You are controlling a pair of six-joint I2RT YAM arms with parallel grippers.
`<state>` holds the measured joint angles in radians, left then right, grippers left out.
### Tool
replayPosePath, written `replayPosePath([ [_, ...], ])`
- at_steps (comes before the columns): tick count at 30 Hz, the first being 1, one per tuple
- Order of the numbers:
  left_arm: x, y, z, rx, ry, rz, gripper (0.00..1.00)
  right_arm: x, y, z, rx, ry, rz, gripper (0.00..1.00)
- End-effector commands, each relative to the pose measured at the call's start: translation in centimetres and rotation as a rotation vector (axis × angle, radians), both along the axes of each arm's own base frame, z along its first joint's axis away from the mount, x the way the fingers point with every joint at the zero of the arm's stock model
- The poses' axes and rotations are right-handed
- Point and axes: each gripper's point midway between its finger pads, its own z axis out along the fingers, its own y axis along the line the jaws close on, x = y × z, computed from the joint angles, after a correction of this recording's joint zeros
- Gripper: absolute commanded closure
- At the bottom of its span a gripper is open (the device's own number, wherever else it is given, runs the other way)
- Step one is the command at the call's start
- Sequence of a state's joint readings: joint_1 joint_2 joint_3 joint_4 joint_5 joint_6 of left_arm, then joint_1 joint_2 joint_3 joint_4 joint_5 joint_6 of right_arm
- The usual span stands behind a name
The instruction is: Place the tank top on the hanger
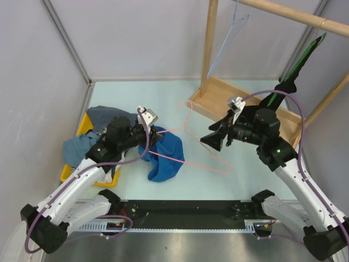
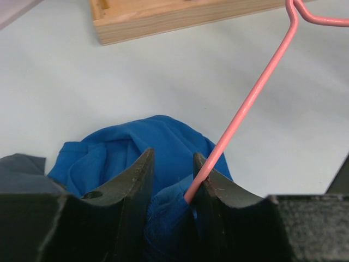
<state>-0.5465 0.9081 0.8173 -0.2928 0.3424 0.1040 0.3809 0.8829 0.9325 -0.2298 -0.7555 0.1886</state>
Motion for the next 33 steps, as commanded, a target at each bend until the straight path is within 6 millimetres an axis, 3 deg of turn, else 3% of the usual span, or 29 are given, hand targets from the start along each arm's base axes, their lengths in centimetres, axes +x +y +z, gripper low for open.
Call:
replayPosePath([
  [1, 2.8, 1.8, 1.6, -0.003, -0.087, 0.211, 1.0, -0.4, 1.2, 0.4, -0.068, -0.04, -0.094, 0.16],
  [2, 3.2, 2.1, 1.4, 0.007, -0.087, 0.243, 1.0, 0.6, 0.6, 0.4, -0.084, -0.052, -0.187, 0.16],
  [7, 4.3, 3.4, 1.3, 0.034, -0.108, 0.355, 1.0, 0.9, -0.7, 3.1, -0.07, -0.086, -0.349, 0.16],
  [10, 5.0, 4.4, 2.0, 0.032, -0.139, 0.426, 1.0, 1.0, -1.7, 3.6, -0.086, -0.074, -0.413, 0.18],
  [13, 5.9, 5.2, 3.3, 0.02, -0.16, 0.502, 1.0, 0.4, -2.0, 3.4, -0.091, -0.062, -0.439, 0.18],
  [16, 7.1, 5.8, 4.2, 0.034, -0.178, 0.565, 1.0, -1.0, -0.6, 1.9, -0.08, 0.012, -0.397, 0.21],
  [17, 7.3, 5.8, 4.8, 0.031, -0.187, 0.573, 1.0, -1.3, 0.3, 0.6, -0.062, 0.057, -0.386, 0.21],
  [20, 8.0, 5.7, 4.1, 0.052, -0.168, 0.594, 1.0, -3.5, 3.6, -1.2, -0.022, 0.107, -0.284, 0.26],
  [21, 8.0, 5.8, 4.0, 0.048, -0.162, 0.601, 1.0, -4.8, 4.9, -3.3, -0.033, 0.161, -0.242, 0.27],
  [23, 7.9, 6.0, 3.9, 0.05, -0.163, 0.612, 1.0, -5.7, 7.3, -4.3, 0.001, 0.204, -0.186, 0.32],
  [24, 8.0, 6.3, 4.0, 0.053, -0.167, 0.623, 1.0, -7.1, 8.4, -6.0, 0.002, 0.264, -0.147, 0.32],
  [26, 7.7, 6.7, 4.2, 0.051, -0.179, 0.631, 1.0, -8.0, 10.5, -6.2, 0.056, 0.291, -0.096, 0.35],
  [31, 7.3, 7.0, 4.2, 0.046, -0.186, 0.633, 1.0, -11.1, 15.7, -9.5, 0.061, 0.386, -0.059, 0.36],
  [32, 7.2, 7.1, 4.3, 0.044, -0.189, 0.633, 1.0, -11.1, 16.5, -9.0, 0.102, 0.39, -0.06, 0.35],
  [33, 7.1, 7.1, 4.2, 0.044, -0.187, 0.633, 1.0, -11.2, 17.3, -10.3, 0.088, 0.409, -0.074, 0.35],
])
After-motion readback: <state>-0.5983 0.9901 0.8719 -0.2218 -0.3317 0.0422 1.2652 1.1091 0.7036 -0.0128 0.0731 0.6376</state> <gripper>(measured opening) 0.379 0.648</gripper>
